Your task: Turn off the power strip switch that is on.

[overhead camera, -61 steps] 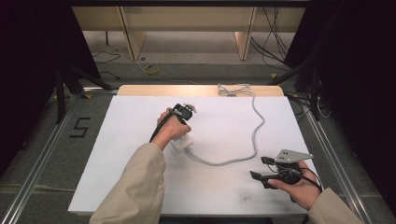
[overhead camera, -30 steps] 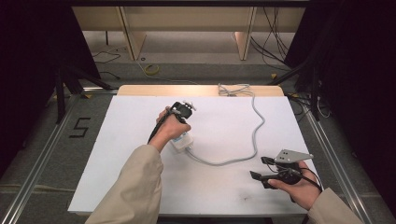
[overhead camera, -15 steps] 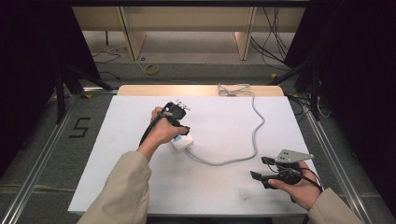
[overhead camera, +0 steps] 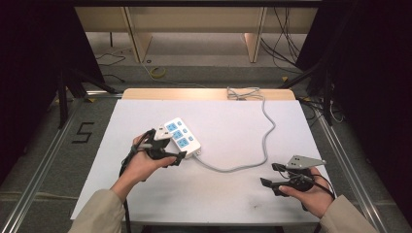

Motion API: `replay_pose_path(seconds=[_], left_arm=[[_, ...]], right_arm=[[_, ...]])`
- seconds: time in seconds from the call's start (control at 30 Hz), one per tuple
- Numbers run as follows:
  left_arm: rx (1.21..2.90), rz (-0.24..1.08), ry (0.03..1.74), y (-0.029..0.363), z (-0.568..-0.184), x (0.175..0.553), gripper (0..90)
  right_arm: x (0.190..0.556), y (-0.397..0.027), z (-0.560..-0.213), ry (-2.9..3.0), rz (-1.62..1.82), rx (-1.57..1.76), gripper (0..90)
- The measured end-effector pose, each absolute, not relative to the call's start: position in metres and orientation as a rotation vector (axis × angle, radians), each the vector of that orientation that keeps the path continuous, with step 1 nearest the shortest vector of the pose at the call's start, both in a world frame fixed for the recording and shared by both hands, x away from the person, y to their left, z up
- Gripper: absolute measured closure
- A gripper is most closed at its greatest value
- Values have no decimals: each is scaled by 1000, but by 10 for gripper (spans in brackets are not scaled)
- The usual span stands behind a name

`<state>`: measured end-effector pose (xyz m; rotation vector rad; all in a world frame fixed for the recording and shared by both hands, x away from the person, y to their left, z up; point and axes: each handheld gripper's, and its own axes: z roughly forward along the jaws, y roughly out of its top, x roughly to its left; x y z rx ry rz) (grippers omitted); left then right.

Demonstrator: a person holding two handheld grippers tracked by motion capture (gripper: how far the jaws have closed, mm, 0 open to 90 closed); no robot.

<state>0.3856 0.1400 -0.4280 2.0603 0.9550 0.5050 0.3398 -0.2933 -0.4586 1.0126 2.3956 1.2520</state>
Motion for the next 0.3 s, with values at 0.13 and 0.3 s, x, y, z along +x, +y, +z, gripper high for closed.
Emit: replay_pose_path(seconds=[0.13, 0.3], left_arm=[[2069, 522, 930, 145, -439, 363, 189], [2093, 518, 936, 147, -445, 350, 186]], right_arm=[[340, -292, -458, 2395, 1253, 1011, 261], [339, -291, -457, 2395, 1255, 999, 261]])
